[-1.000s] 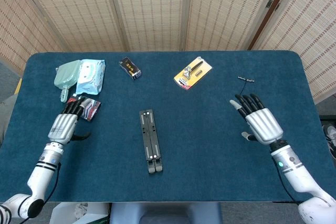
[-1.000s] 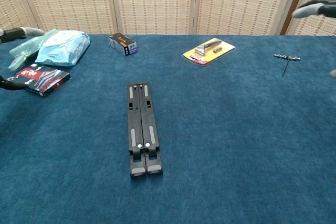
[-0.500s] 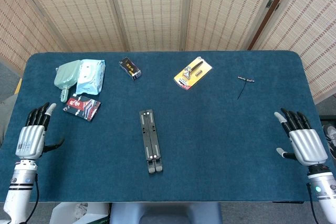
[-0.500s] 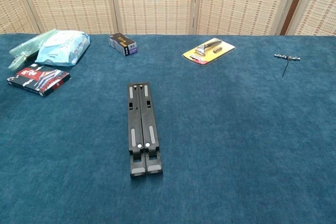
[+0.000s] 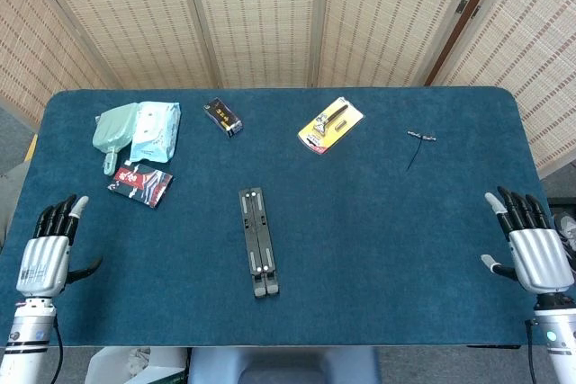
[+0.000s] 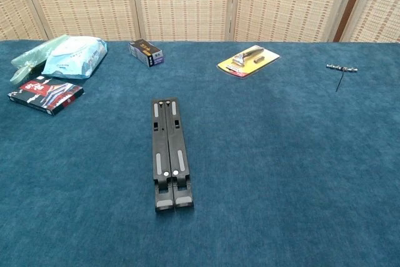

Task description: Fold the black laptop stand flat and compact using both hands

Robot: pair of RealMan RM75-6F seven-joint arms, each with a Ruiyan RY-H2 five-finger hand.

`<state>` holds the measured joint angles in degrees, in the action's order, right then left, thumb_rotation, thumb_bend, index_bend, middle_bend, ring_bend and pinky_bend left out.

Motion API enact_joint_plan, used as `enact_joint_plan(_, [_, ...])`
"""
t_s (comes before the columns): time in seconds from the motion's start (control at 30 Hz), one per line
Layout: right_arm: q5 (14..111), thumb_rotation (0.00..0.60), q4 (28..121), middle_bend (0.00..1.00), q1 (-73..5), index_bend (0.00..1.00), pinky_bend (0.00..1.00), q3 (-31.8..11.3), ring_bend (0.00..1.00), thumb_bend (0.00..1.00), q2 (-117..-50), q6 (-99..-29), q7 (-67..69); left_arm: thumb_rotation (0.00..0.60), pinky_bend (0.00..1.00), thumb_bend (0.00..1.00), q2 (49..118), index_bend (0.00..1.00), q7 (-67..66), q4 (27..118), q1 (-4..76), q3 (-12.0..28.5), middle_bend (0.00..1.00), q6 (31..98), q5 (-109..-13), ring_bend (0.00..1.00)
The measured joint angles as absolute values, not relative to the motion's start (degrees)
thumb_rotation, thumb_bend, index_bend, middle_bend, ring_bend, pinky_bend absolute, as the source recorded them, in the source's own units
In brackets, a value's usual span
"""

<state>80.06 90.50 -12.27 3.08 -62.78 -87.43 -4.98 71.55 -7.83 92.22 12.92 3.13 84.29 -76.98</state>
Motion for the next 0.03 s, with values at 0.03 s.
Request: enact_joint_plan(0.03, [80.1, 0.6, 90.5, 0.03, -12.0, 0.0, 0.0, 2.8, 0.0, 0.07, -62.8, -87.5, -5.1, 0.6, 0.0, 0.17, 71.5, 0.0, -7.9, 92.4, 12.6, 3.1, 0.0, 84.5, -77.2, 0.0])
